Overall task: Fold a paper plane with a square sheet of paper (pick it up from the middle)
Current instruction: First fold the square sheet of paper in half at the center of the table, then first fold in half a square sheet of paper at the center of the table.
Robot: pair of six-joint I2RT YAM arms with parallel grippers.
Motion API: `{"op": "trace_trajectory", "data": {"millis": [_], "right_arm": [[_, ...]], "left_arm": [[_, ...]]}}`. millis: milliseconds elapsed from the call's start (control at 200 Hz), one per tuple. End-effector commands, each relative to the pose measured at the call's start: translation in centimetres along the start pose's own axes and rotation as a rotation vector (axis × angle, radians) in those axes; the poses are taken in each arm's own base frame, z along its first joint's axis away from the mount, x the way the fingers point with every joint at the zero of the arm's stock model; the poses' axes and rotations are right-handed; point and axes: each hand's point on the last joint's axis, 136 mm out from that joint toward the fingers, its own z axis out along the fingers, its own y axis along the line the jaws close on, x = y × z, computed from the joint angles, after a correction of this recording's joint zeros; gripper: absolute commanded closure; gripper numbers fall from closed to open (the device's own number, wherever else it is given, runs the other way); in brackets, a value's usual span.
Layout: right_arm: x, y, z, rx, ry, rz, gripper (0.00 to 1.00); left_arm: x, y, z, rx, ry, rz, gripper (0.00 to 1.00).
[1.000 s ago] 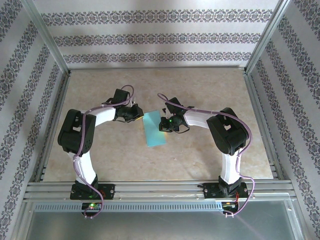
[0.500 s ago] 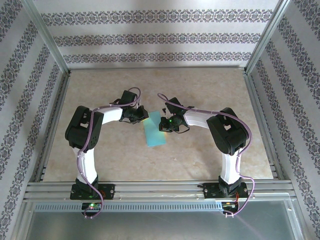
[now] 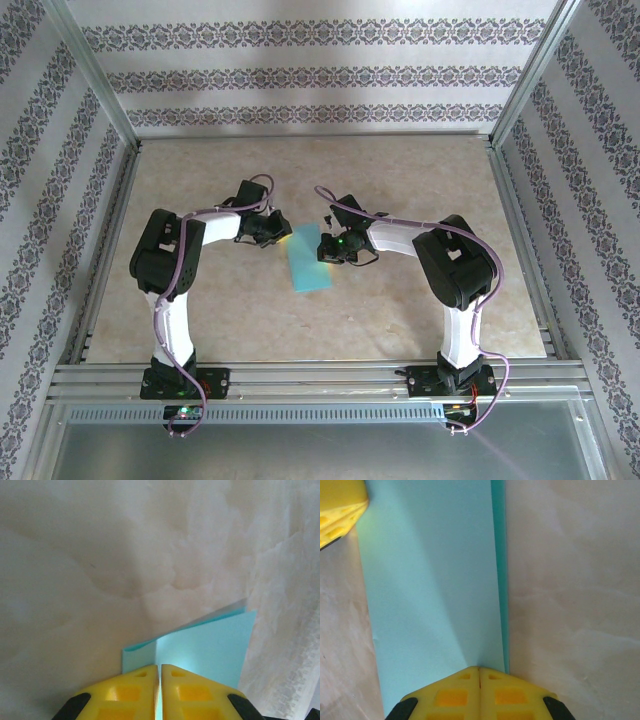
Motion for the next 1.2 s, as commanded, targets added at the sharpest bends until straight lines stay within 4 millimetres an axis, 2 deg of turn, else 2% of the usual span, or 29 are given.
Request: {"op": "trace_trajectory", "data": {"millis": [0,210,315,455,600,740,839,1049,1194], "right_arm": [[9.6,-14.9,1.9,0.531,0.270,0.147,0.95],[9.4,-14.8,1.7,0.531,0.265,0.136,0.95],[8.9,-14.5,1.5,0.525,0.260,0.112,0.95],[7.5,-13.3,1.2,0.481,0.256,0.013,0.94],[6.0,-10.6,1.1,0.361,0.256,-0.101,0.94],[4.3,-7.4,0.4,0.238,0.218,-0.178,0.92],[3.0,-5.3,-0.3,0.153,0.186,-0.183,0.91],[0.1,1.4,-4.0,-0.071,0.075,-0.211,0.87],[-0.1,3.9,-5.2,-0.108,0.032,-0.197,0.87]], "left_arm": [[-3.8,5.4,-1.0,-0.152,-0.116,-0.083,0.88],[-5.8,3.2,-2.9,-0.122,-0.145,-0.029,0.88],[-5.8,1.4,-4.0,-0.075,-0.144,0.000,0.88],[-3.4,-1.9,-5.0,0.050,-0.105,0.037,0.88],[0.8,-3.9,-3.8,0.107,-0.005,0.080,0.87],[3.5,-3.6,-2.3,0.089,0.062,0.089,0.88],[4.0,-2.5,-1.6,0.066,0.074,0.072,0.88],[4.9,-0.6,-1.3,0.024,0.073,0.053,0.89],[4.7,-0.7,-1.0,0.040,0.071,0.045,0.89]]}}
